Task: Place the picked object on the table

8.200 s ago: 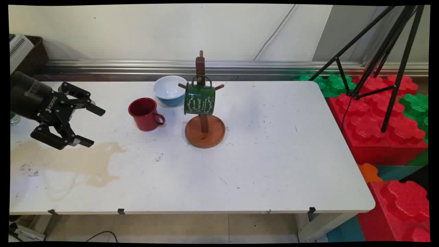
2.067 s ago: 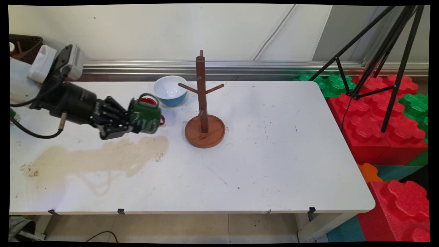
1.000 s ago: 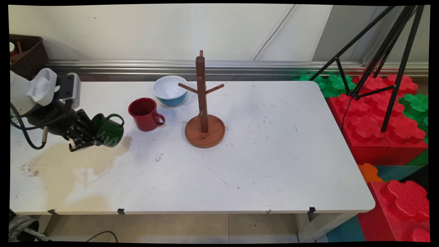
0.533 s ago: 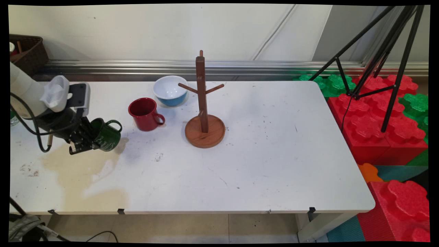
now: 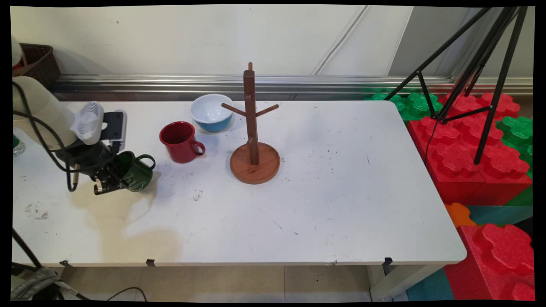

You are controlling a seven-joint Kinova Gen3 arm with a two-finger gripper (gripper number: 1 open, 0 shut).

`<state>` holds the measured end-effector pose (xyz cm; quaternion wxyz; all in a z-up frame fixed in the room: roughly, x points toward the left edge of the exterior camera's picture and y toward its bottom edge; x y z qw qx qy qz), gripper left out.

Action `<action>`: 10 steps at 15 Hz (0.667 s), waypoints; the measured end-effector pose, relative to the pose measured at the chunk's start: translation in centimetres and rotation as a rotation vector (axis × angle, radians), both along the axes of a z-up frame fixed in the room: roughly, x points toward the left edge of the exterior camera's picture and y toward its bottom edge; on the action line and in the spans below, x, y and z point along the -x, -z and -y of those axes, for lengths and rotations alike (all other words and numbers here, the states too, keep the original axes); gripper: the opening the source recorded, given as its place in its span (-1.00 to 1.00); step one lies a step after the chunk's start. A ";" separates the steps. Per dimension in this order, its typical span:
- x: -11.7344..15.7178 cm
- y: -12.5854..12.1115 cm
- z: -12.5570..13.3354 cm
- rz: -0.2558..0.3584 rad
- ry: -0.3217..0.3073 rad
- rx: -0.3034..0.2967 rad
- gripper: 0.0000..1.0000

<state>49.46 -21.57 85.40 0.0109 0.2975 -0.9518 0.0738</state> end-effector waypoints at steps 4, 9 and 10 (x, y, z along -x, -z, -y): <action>0.7 0.6 0.6 0.020 -0.001 -0.018 -1.00; 1.7 1.4 1.3 0.045 -0.001 -0.041 -1.00; 1.9 1.5 1.5 0.049 0.000 -0.045 -1.00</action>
